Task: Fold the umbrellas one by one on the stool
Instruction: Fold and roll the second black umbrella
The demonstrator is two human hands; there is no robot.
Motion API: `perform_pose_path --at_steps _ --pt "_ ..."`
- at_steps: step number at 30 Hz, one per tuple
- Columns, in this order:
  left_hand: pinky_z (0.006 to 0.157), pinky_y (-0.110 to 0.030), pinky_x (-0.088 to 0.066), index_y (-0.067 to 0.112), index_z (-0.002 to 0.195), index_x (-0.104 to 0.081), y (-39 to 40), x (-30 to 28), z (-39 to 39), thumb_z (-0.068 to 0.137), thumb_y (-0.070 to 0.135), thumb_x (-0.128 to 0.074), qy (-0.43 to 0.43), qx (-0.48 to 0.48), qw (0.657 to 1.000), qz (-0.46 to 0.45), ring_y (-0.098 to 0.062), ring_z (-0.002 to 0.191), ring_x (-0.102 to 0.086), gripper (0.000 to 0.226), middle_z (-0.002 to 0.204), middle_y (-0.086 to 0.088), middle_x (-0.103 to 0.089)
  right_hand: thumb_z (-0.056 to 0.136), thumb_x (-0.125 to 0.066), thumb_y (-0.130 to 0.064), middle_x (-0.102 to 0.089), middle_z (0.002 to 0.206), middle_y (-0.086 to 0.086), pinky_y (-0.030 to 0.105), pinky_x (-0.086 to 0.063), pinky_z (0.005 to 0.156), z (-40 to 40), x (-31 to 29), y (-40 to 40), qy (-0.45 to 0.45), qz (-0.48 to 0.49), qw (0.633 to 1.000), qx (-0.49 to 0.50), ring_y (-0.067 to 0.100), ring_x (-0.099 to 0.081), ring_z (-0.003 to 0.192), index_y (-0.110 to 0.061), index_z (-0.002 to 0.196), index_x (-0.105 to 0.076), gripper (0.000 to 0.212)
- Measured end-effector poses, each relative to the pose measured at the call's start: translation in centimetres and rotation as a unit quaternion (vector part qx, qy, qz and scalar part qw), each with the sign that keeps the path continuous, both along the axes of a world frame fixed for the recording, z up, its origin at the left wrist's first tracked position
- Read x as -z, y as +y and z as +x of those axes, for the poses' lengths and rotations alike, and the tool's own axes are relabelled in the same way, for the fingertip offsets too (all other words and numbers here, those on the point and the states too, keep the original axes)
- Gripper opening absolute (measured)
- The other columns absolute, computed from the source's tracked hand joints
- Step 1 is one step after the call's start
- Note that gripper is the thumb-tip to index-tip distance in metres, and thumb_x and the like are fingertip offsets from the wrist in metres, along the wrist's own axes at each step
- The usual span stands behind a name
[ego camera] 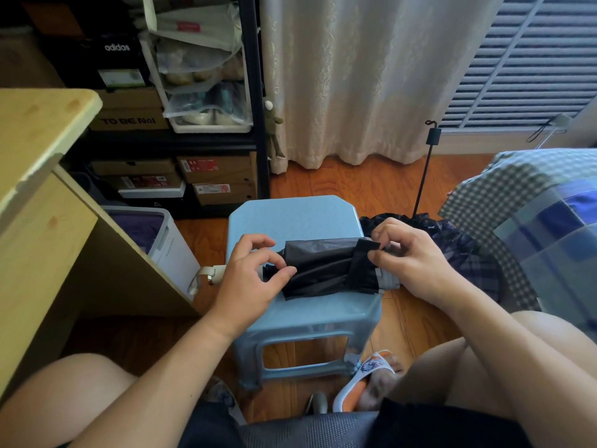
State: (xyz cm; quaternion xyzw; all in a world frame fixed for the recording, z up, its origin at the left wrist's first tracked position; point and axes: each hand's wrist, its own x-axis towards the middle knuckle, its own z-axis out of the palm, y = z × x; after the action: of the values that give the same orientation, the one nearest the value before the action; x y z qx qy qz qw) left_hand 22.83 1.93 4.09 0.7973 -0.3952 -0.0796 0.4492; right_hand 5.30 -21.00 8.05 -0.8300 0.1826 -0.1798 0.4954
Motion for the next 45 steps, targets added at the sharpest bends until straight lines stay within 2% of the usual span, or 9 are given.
perform_pose_path --at_steps 9,14,19,21,26,30,33,40,45 --pt "0.093 0.003 -0.03 0.032 0.079 -0.07 -0.3 -1.0 -0.4 0.086 0.02 -0.081 0.094 -0.019 0.995 -0.001 0.002 0.118 -0.052 0.018 0.119 0.013 -0.056 0.083 -0.072 -0.008 -0.059 0.09 -0.008 0.032 -0.048 0.079 0.0 -0.2 0.0 -0.004 0.018 1.0 -0.011 0.015 -0.057 0.087 -0.04 0.063 -0.057 0.04" --pt "0.095 -0.017 -0.047 0.029 0.095 -0.067 -0.4 -1.4 0.5 0.097 0.018 -0.066 0.106 -0.082 0.99 -0.05 -0.001 0.104 -0.059 0.011 0.108 0.01 -0.065 0.085 -0.072 -0.016 -0.062 0.094 0.004 0.054 -0.055 0.085 0.4 0.3 -0.4 0.005 -0.02 1.0 0.019 0.029 -0.061 0.092 -0.031 0.07 -0.061 0.024" --pt "0.116 -0.041 -0.032 0.029 0.148 -0.048 1.6 -1.4 3.9 0.104 0.047 -0.044 -0.102 0.078 0.932 0.338 -0.016 0.135 -0.043 0.047 0.145 0.008 -0.051 0.094 -0.07 -0.004 -0.064 0.109 0.007 0.046 -0.06 0.09 1.2 0.2 -0.6 0.013 -0.01 0.999 0.033 0.023 -0.065 0.104 -0.008 0.091 -0.071 0.005" --pt "0.116 -0.039 -0.029 0.03 0.152 -0.04 2.0 -1.0 4.0 0.105 0.047 -0.044 -0.149 0.106 0.91 0.373 -0.017 0.136 -0.04 0.051 0.146 0.008 -0.048 0.093 -0.07 -0.006 -0.065 0.11 0.002 0.046 -0.059 0.092 1.5 0.0 -0.7 0.02 -0.023 0.999 0.031 0.018 -0.065 0.106 -0.009 0.091 -0.071 0.004" --pt "0.09 -0.038 -0.047 0.032 0.119 -0.056 2.3 -2.1 4.0 0.095 0.037 -0.061 -0.197 0.126 0.923 0.304 -0.017 0.109 -0.058 0.025 0.115 0.011 -0.058 0.091 -0.071 -0.006 -0.066 0.121 -0.01 0.039 -0.051 0.106 1.8 -1.4 -0.1 0.031 -0.081 0.996 -0.003 0.009 -0.06 0.12 -0.02 0.079 -0.063 0.02" --pt "0.055 -0.041 -0.043 0.025 0.091 -0.039 2.6 -2.9 3.2 0.086 0.026 -0.068 -0.251 0.137 0.922 0.263 -0.024 0.07 -0.056 0.03 0.094 0.006 -0.038 0.088 -0.071 -0.002 -0.069 0.119 -0.01 0.016 -0.045 0.1 0.7 -1.9 0.2 0.049 -0.137 0.988 -0.043 0.004 -0.061 0.117 -0.015 0.079 -0.062 0.018" --pt "0.049 -0.037 -0.037 0.02 0.096 -0.042 2.6 -2.3 2.8 0.082 0.017 -0.076 -0.294 0.113 0.911 0.264 -0.029 0.068 -0.058 0.036 0.097 0.001 -0.039 0.085 -0.073 0.0 -0.072 0.109 -0.007 0.029 -0.051 0.097 0.1 -1.1 0.3 0.062 -0.156 0.984 -0.055 0.008 -0.063 0.11 -0.024 0.08 -0.062 0.027" --pt "0.102 -0.038 -0.04 0.018 0.145 -0.044 1.9 -0.5 1.8 0.101 0.037 -0.051 -0.179 0.09 0.936 0.29 -0.022 0.128 -0.052 0.048 0.138 0.0 -0.051 0.085 -0.055 -0.022 -0.062 0.089 -0.004 0.041 -0.049 0.084 -0.6 0.1 0.8 0.077 -0.326 0.937 -0.098 0.023 -0.054 0.093 -0.013 0.088 -0.067 0.015" --pt "0.094 -0.034 -0.044 0.02 0.13 -0.057 2.7 -0.6 2.1 0.099 0.033 -0.062 -0.152 0.119 0.945 0.263 -0.021 0.115 -0.055 0.034 0.121 0.003 -0.052 0.103 -0.058 -0.027 -0.068 0.105 -0.001 0.041 -0.052 0.089 -1.7 0.2 0.9 0.03 -0.413 0.897 -0.156 0.027 -0.061 0.1 -0.012 0.095 -0.074 0.024"
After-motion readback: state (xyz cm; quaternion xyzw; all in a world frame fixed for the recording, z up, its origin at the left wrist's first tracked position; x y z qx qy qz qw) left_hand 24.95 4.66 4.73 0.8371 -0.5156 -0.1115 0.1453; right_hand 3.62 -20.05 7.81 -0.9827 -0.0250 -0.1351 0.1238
